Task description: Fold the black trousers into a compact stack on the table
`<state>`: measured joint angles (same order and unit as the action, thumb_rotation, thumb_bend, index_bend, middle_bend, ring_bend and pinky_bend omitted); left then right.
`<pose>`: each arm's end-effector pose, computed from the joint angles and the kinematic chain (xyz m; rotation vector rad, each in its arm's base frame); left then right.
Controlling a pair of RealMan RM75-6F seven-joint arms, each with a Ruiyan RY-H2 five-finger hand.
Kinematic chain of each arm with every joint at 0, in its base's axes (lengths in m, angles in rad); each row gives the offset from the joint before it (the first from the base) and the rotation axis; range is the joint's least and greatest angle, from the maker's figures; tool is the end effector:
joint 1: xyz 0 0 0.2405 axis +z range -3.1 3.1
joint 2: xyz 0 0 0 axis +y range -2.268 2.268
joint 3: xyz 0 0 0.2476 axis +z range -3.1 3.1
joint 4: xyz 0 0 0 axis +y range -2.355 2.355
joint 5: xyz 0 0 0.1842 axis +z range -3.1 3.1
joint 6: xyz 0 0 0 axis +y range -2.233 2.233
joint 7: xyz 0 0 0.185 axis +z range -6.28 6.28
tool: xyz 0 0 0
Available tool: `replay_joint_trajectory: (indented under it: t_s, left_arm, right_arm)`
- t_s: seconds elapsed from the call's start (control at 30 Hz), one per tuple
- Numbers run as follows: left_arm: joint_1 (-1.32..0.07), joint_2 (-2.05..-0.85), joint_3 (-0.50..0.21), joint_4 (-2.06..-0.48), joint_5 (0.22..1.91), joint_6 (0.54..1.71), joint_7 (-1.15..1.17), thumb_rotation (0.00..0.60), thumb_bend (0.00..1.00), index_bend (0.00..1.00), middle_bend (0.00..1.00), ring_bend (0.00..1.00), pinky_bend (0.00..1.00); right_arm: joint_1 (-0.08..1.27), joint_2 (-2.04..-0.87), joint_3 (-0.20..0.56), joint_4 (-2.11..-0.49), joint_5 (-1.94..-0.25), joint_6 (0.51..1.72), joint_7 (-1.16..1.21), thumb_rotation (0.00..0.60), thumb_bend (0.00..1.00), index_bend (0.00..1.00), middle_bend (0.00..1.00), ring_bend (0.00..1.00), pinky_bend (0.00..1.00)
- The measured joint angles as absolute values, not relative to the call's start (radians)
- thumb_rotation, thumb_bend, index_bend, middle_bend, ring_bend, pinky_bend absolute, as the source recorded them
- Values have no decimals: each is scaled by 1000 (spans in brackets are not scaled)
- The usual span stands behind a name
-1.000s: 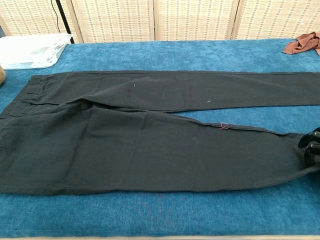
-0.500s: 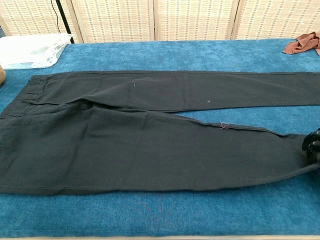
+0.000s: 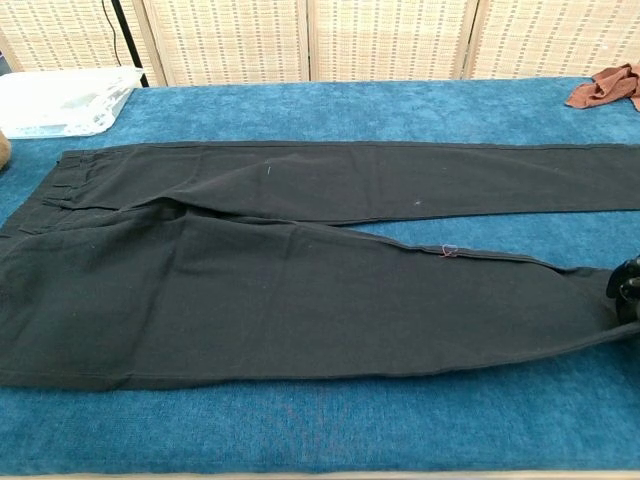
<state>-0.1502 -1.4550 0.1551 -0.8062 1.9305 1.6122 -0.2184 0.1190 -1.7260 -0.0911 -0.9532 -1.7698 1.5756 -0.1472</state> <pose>-0.3180 0.1941 0.0820 -1.9967 -0.5952 -0.8963 -0.2696 -0.1985 0.0062 1.7389 -0.6057 0.9385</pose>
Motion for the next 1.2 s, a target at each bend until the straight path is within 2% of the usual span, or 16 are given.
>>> replay_joint_trajectory:
  t_s: [0.37, 0.57, 0.77, 1.2]
  left_arm:
    - [-158, -1563, 166, -618, 1889, 1589, -286, 600, 120, 0, 43, 89, 129]
    - [-162, -1610, 173, -550, 1873, 1586, -314, 600, 137, 0, 46, 91, 129]
    - [-168, -1652, 181, -502, 1862, 1582, -321, 600, 205, 0, 46, 91, 129]
    - [-177, -1681, 192, -468, 1840, 1553, -321, 600, 252, 0, 46, 92, 129]
  right_arm:
    - [119, -1726, -92, -956, -1764, 1572, -147, 600, 643, 575, 372, 295, 494]
    - [120, -1725, -93, -959, -1762, 1570, -145, 600, 642, 575, 372, 295, 494]
    - [119, -1724, -93, -961, -1761, 1570, -146, 600, 642, 575, 372, 295, 494]
    - [120, -1720, -87, -969, -1754, 1572, -141, 600, 642, 575, 372, 295, 494]
